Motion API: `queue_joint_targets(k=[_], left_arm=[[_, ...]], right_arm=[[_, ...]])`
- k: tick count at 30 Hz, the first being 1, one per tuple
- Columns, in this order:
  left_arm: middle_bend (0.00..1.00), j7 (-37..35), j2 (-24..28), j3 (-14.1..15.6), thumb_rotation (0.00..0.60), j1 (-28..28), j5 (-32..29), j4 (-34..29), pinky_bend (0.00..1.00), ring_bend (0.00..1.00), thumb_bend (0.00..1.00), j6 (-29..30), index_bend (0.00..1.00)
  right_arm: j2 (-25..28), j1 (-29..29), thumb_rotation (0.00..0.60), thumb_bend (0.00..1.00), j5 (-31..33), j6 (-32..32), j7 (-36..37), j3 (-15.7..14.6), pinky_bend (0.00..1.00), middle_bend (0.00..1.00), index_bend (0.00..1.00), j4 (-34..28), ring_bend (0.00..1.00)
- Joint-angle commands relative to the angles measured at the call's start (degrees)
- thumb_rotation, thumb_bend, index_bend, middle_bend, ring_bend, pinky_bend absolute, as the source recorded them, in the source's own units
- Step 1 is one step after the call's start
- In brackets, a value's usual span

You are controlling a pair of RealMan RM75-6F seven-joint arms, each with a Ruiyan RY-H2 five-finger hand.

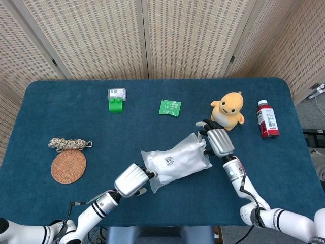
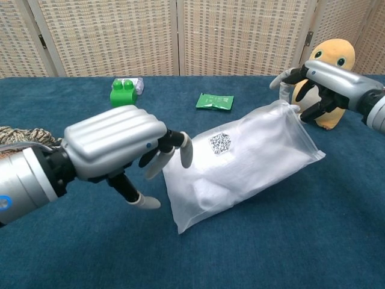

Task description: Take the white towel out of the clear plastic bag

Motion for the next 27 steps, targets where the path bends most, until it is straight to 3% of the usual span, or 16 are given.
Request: queue_joint_targets(k=[1,6,16,23,27], left_arm=[[0.77,1.21,-1.05,-0.02,0.6,-0.51,0.39,1.04,0.84,0.71,0.04,-1.23,0.42],[0.85,2.07,-2.65,-0.4,0.6,-1.02,0.6,2.79,0.89,0.78,0.04,-2.63,0.43],[0.85,2.43,-4.24,-0.76,0.6,-1.22,1.71,4.96,0.89,0.78,0.04,-3.15,0.41],[0.55,-0.84,-4.45,0.27,0.6,-0.86,6.28,6.83,0.85,0.62,0.04,0.14,0.31],[0.47,-2.97,-4.77,0.74,0.6,-0.65,7.88,7.8,0.85,0.62,0.04,1.3,0.36]], right_arm=[[-0.04,-0.02,0.6,0.57,0.09,-0.04,0.17,0.0,0.33,0.23,0.73,0.15,0.1],[-0.26,-0.12,0.6,0.57,0.1,-0.09,0.77,-0.14,0.33,0.23,0.73,0.62,0.1],[-0.43,-0.3,0.6,0.57,-0.36,0.22,1.79,-0.33,0.33,0.23,0.73,1.05,0.1],[-0.65,-0.42,0.6,0.57,-0.38,0.18,2.07,-0.49,0.33,0.23,0.73,1.41,0.1],[-0.8,-0.47,0.6,0.57,-0.42,0.15,2.16,-0.61,0.33,0.23,0.73,1.58,0.1]])
